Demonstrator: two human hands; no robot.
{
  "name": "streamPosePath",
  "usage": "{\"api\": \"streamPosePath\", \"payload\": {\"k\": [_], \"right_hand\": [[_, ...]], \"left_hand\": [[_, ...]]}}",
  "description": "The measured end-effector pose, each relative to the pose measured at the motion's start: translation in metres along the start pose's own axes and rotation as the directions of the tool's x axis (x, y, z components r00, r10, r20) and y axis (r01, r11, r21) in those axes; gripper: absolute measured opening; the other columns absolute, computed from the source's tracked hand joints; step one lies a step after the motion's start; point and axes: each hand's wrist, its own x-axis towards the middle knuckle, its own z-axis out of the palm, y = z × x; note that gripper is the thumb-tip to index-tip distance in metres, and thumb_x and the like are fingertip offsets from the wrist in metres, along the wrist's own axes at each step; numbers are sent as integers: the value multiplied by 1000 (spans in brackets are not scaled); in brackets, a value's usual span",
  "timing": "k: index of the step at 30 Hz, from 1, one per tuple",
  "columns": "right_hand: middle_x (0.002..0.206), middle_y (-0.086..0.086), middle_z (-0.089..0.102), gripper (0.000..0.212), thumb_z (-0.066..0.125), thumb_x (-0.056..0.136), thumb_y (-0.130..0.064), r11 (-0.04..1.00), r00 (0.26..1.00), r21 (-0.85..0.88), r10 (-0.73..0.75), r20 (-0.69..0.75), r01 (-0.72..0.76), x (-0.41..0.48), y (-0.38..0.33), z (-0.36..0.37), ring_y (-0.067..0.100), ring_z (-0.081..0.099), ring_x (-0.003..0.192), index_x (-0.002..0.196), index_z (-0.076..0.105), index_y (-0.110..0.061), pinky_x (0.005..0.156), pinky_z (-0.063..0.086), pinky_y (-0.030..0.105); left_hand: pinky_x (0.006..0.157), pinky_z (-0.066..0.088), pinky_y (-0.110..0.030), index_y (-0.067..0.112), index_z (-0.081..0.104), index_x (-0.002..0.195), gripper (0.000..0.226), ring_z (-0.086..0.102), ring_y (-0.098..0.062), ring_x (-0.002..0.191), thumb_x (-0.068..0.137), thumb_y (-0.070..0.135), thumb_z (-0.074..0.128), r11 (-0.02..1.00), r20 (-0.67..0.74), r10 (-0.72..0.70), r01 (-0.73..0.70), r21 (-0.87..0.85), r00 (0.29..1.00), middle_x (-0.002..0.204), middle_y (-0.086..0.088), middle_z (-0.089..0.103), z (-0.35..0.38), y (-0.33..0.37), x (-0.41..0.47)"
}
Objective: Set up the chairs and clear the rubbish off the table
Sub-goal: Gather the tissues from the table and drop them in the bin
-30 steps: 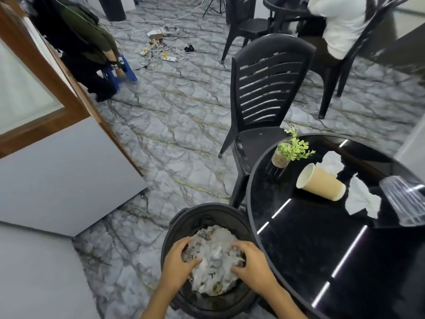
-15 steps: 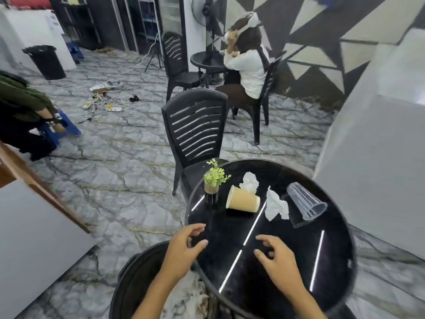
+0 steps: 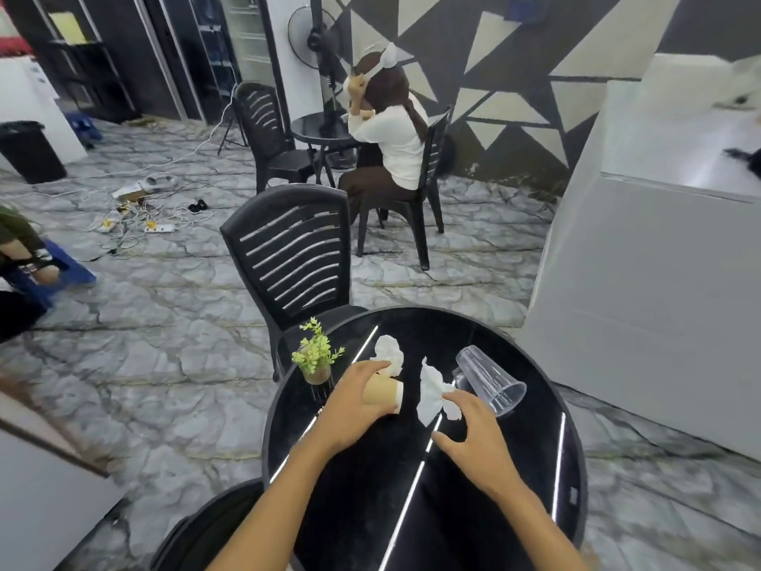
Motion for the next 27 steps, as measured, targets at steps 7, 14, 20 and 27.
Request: {"api": "streamPosePath", "payload": {"k": [7, 14, 20, 27], "right_hand": [[152, -12, 31, 79, 73, 74, -38, 997, 997, -32, 77, 30, -76, 76, 24, 22, 8, 24, 141, 144, 38, -32, 113, 23, 26], [156, -12, 24, 89, 75, 65, -44, 988, 986, -41, 149, 68, -147, 120, 58, 48, 6, 18, 143, 144, 35, -39, 117, 23, 32], [154, -13, 31, 88, 75, 60, -49, 983, 988, -106, 152, 31, -148, 127, 75, 56, 7, 24, 142, 140, 40, -41, 116, 25, 34], [145, -12, 43, 71, 71, 69, -37, 974, 996, -216, 81, 26, -74, 124, 79, 56, 12, 32, 137, 136, 49, -35, 114, 29, 40]], "left_hand": [[110, 35, -27, 35, 46, 139, 64, 41, -2, 127, 82, 31, 74, 994, 74, -31, 23, 107, 997, 136, 15, 42, -7, -30, 105], [110, 33, -29, 40, 42, 144, 68, 34, -13, 139, 84, 33, 73, 978, 196, -103, 64, 197, 975, 154, 7, 29, 11, -68, 172], [114, 34, -44, 43, 46, 141, 71, 31, -14, 141, 78, 32, 78, 952, 264, -138, 54, 302, 955, 153, 11, 30, 21, -75, 189], [105, 41, -41, 39, 61, 128, 59, 38, -16, 131, 74, 27, 80, 890, 287, -149, 1, 456, 946, 139, 9, 47, 27, -74, 197]]}}
